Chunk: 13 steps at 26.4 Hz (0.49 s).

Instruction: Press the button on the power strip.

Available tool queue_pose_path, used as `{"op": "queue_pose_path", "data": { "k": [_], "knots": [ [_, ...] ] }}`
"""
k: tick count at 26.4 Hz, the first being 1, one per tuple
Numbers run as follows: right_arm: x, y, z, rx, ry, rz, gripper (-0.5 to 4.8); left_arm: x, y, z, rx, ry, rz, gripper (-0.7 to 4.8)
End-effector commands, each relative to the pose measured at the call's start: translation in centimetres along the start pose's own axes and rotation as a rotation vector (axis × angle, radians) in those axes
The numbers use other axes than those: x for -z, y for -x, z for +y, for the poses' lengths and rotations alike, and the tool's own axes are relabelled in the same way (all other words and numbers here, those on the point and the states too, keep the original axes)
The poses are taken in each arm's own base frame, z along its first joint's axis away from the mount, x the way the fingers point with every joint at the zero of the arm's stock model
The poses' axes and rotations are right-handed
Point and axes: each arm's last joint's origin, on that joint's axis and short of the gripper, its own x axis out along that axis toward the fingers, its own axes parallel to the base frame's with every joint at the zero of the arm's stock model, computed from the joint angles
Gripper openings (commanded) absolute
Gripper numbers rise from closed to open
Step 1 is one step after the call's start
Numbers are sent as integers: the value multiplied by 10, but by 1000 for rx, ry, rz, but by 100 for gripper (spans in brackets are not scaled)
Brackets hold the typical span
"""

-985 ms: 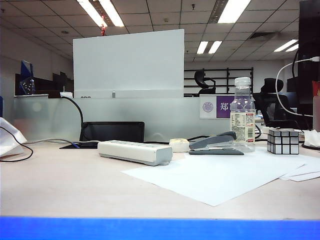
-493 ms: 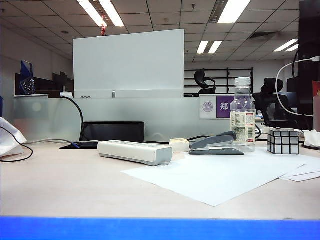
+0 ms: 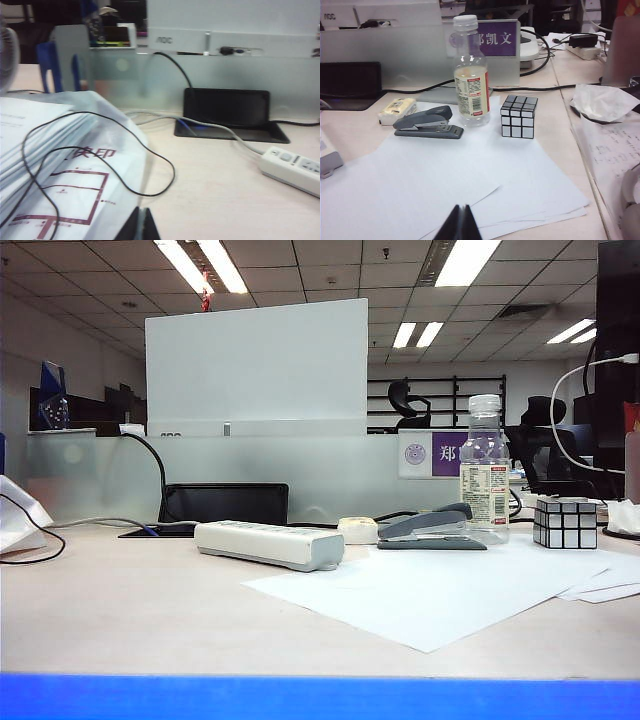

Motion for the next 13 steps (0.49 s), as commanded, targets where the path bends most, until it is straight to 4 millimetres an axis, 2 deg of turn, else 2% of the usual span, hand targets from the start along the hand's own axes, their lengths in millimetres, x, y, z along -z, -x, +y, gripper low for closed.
{"op": "queue_pose_path", "data": {
  "k": [1,13],
  "knots": [
    [-2,0,0,-3,5,-15,0,-2,0,0,4,-3,-17,-5],
    [-2,0,1,-11,5,-14,0,-2,0,-1,13,-3,-17,-5]
  ]
}}
